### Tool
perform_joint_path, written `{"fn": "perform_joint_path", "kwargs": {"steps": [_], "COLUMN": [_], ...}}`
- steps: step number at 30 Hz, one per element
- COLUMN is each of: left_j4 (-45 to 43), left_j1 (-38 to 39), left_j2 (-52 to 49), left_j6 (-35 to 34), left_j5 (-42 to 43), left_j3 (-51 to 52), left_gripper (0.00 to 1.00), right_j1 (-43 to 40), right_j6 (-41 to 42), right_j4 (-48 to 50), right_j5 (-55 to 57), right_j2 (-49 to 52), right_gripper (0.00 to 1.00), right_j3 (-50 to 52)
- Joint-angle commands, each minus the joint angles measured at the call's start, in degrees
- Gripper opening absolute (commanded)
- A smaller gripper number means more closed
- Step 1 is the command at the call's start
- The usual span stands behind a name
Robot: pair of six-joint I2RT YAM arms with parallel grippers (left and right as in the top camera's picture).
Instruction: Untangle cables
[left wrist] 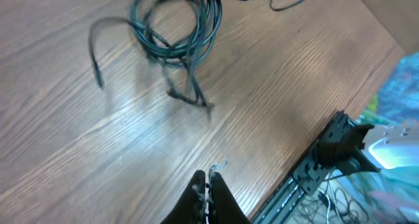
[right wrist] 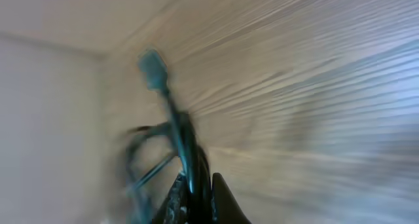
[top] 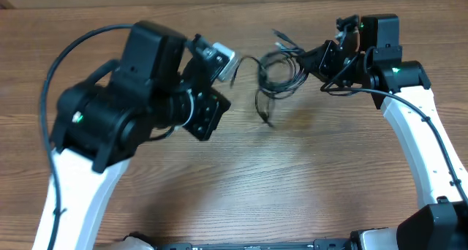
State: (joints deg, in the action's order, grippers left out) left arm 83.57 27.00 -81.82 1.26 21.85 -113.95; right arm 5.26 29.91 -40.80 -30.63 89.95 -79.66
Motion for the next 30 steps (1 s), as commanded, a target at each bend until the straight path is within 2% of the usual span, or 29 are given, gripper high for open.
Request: {"fn": "perform_joint_path", "kwargs": {"steps": [1,9,19,21,22,23,24,25,26,28,30], "left_j4": [0.5,3.5,-7.28,-9.05,-10.05,-10.8,-11.63,-12.26,-12.85,-14.03,-15.32], "left_j1": [0.33,0.35,0.57,0.74,0.87,1.18,1.46,1.79,2.12,2.71,3.1], "left_j2": [5.25,7.41,-4.79,-8.46,-10.67,-12.66,-14.84,-16.81,-18.67,-22.6,-26.25], "left_j6": [-2.78,-4.07,1.7,3.39,4.13,4.74,5.22,5.22,5.2,5.2,5.18], "left_j5": [-2.29,-3.32,0.13,3.23,4.98,6.16,6.95,6.95,6.93,6.95,6.99], "left_j3": [-0.94,-0.81,0.39,0.39,0.39,0.39,0.39,0.39,0.39,0.39,0.39], "left_gripper": [0.04,0.04,0.05,0.11,0.19,0.28,0.42,0.56,0.66,0.73,0.75], "right_j1": [-0.44,-0.33,-0.33,-0.33,-0.33,-0.33,-0.33,-0.33,-0.33,-0.33,-0.33], "right_j6": [-1.97,-1.92,-1.92,-1.92,-1.95,-1.95,-1.95,-1.95,-1.95,-1.95,-1.95], "right_j4": [-0.09,-0.33,-0.04,0.0,0.0,0.0,0.0,-0.02,-0.02,-0.04,-0.04], "right_j5": [7.17,10.08,6.58,6.58,6.58,6.58,6.58,6.58,6.58,6.58,6.58], "right_j2": [-1.22,-1.22,-1.22,-1.22,-1.22,-1.22,-1.22,-1.22,-1.22,-1.22,-1.22], "right_gripper": [0.04,0.04,0.04,0.04,0.04,0.04,0.06,0.13,0.18,0.28,0.36], "right_j3": [-1.01,-1.01,-1.01,-1.01,-1.01,-1.01,-1.01,-1.01,-1.01,-1.01,-1.01]}}
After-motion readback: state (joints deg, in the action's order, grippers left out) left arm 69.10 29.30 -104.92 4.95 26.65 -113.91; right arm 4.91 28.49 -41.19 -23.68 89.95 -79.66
